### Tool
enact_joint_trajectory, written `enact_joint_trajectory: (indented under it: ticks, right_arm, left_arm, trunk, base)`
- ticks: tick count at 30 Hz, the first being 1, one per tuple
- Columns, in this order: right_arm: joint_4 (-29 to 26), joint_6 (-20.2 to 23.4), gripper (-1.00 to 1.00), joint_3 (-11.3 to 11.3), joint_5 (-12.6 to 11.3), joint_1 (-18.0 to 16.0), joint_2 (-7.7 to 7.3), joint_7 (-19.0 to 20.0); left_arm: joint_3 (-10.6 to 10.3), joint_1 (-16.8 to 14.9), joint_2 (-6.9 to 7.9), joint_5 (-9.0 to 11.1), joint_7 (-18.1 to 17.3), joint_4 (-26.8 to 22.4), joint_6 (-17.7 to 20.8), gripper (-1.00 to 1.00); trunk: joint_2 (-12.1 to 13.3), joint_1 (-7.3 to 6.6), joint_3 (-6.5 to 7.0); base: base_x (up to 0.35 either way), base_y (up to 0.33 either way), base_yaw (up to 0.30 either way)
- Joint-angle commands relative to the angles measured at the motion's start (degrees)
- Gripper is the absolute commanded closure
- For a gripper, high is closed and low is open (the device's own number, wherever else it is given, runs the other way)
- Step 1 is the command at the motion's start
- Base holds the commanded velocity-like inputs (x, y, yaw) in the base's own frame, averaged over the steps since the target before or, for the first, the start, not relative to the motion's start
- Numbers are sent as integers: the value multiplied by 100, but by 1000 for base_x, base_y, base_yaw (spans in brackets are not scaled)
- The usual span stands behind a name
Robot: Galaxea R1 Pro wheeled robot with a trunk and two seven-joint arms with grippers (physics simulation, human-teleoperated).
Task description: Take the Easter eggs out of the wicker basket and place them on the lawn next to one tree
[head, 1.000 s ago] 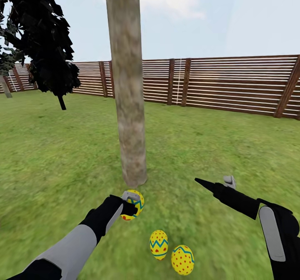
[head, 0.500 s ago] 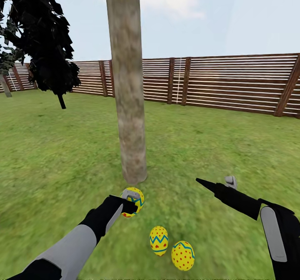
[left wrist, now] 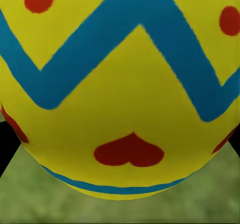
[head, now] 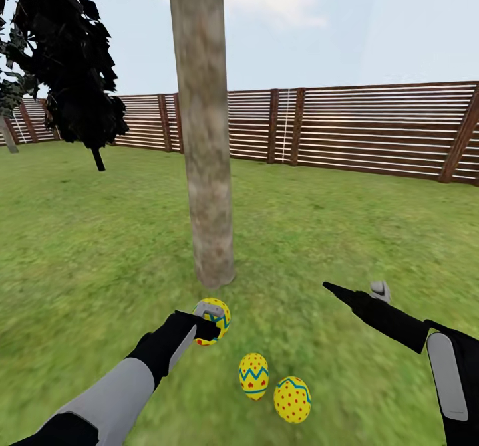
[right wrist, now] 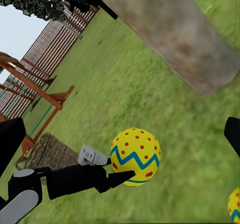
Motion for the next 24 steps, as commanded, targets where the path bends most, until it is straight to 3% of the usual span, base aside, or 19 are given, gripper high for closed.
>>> enact_joint_trajectory:
  ticks: [1, 24]
  right_arm:
    - [-1, 26, -100, -6, 25, -5, 1, 40]
    - [-1, 18, -100, -6, 27, -5, 59, 35]
  left_arm:
    - [-26, -4, 4, 53, 22, -6, 25, 100]
    - [-10, -4, 36, 16, 38, 112, -163, 100]
  trunk:
    - [-4, 1, -28]
    - [-35, 60, -538]
  base:
    - [0, 0, 0]
    - [0, 0, 0]
